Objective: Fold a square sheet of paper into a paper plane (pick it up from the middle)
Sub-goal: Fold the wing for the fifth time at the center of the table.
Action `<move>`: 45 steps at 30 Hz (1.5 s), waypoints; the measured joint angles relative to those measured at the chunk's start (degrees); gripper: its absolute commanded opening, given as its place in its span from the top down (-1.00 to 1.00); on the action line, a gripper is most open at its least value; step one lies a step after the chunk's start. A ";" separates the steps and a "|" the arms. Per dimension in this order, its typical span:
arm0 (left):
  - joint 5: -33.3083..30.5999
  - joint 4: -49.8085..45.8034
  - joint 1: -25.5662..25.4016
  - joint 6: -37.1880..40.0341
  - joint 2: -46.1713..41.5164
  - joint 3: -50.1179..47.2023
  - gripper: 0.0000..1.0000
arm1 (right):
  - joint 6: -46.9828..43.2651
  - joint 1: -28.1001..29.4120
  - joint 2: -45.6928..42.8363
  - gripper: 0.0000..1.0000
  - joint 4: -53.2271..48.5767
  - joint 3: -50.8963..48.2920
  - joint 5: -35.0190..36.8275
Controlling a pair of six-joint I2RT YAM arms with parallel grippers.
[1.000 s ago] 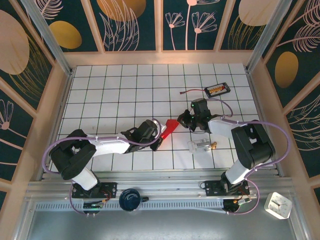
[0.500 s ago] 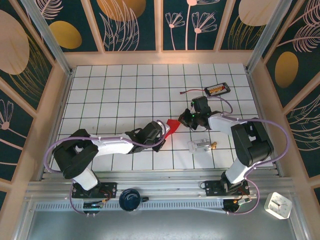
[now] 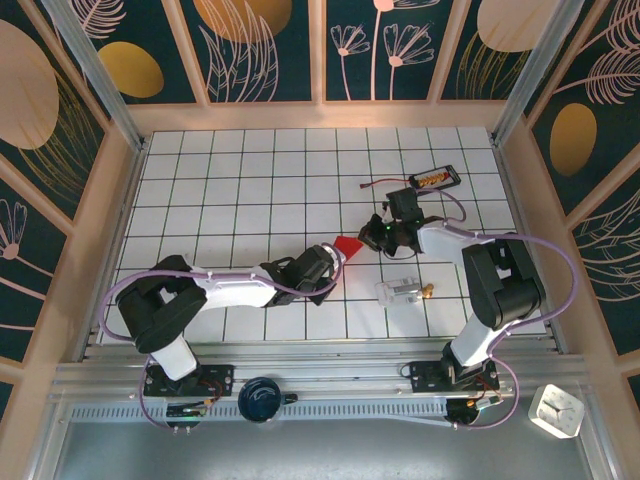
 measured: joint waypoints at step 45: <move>38.91 14.58 11.37 -22.23 5.09 -4.46 1.00 | -15.89 -4.28 -12.11 0.20 -4.46 -4.44 -1.84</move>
